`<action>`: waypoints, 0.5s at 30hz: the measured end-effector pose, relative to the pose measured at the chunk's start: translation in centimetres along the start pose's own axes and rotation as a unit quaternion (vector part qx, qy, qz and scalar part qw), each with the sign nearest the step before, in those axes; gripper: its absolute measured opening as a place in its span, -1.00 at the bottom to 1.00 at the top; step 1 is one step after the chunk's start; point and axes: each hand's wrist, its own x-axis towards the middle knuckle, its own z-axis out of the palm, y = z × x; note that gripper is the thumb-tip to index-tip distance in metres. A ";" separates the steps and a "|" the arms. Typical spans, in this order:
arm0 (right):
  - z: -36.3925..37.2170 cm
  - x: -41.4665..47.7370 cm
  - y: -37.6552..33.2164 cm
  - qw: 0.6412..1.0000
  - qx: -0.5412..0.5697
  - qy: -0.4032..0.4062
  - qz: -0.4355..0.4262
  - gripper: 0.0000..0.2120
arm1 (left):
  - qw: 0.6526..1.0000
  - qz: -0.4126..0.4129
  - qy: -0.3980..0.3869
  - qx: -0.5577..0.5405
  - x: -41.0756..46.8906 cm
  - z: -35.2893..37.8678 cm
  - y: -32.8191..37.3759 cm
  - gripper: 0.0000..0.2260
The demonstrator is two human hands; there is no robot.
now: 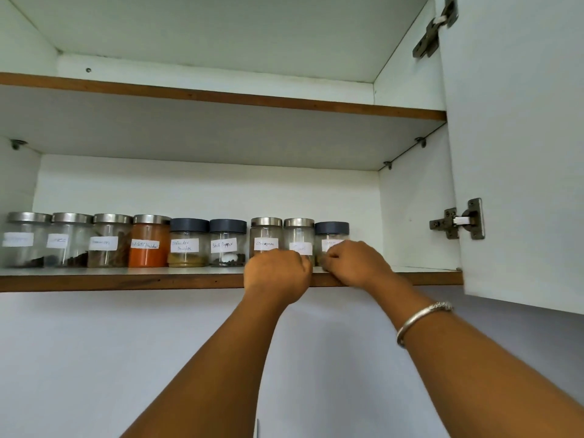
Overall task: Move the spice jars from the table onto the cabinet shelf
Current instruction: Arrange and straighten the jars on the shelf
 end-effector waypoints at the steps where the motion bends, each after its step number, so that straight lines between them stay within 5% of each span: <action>1: 0.3 -0.9 -0.2 1.000 -0.018 0.009 -0.001 -0.70 | 1.000 0.001 -0.002 0.005 -0.3 -0.2 0.2 -0.59; 9: -0.1 -5.5 -2.6 0.992 -0.127 0.011 -0.016 -0.59 | 0.992 0.006 -0.065 0.111 -3.2 -2.4 1.0 -0.75; 15: -1.5 -8.3 -6.5 0.988 -0.151 -0.018 -0.014 -0.55 | 0.990 0.028 -0.121 0.068 -6.6 -6.0 0.3 -0.59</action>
